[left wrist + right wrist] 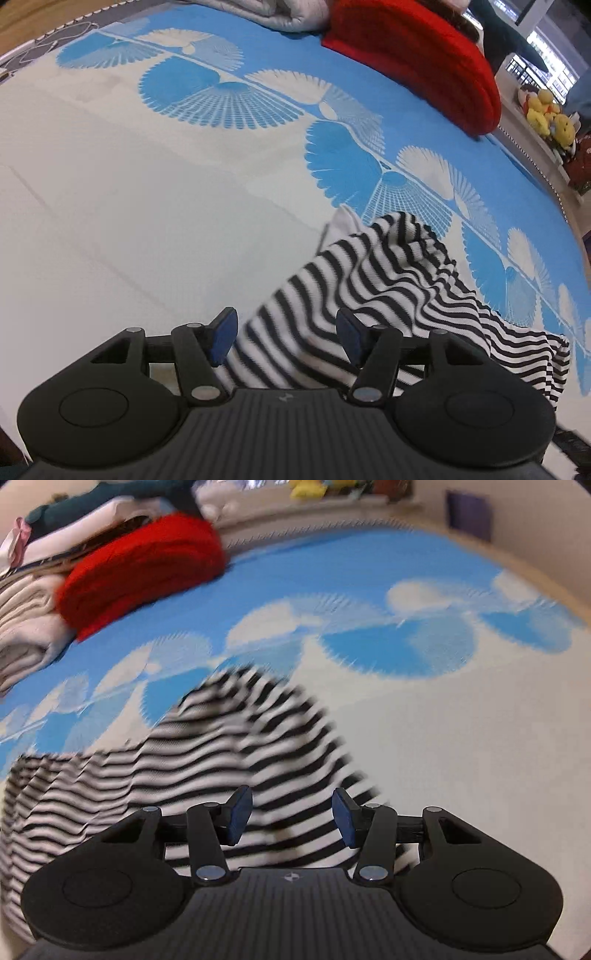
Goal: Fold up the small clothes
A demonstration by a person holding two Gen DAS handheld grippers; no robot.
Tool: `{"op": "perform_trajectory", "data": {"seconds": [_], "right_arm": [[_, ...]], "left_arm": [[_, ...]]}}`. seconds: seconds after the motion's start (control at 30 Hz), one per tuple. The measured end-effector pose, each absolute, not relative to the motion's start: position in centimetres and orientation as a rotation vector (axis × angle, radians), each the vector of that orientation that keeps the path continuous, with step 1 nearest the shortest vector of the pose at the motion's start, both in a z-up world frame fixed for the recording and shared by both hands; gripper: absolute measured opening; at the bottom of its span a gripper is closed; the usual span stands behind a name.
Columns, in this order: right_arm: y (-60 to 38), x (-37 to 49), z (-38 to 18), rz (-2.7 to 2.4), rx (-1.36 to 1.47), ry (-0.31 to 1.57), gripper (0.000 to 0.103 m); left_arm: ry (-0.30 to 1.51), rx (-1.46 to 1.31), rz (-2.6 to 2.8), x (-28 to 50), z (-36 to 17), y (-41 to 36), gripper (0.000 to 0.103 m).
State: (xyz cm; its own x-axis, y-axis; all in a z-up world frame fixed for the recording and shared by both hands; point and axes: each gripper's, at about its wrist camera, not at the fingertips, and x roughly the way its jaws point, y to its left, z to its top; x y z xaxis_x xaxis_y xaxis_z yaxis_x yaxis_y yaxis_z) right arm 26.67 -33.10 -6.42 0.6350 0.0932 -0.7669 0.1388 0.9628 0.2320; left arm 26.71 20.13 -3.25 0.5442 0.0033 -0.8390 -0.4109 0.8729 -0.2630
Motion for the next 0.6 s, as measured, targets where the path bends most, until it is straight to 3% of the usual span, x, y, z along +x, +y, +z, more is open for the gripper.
{"op": "perform_trajectory", "data": {"seconds": [0.17,0.43,0.6], "right_arm": [[-30.6,28.2,-8.7,-0.125,0.140,1.045,0.050],[-27.2,26.1,-3.6,0.146,0.246,0.735,0.050],[-25.0,27.7,-6.6,0.198,0.171,0.922,0.052]], "left_arm": [[0.996,-0.502,0.205,24.4,-2.9,21.7,0.064],[1.003,-0.449,0.145,21.6,-2.4,22.1,0.062],[0.966,-0.362,0.102,20.1,-1.6,20.7,0.047]]}}
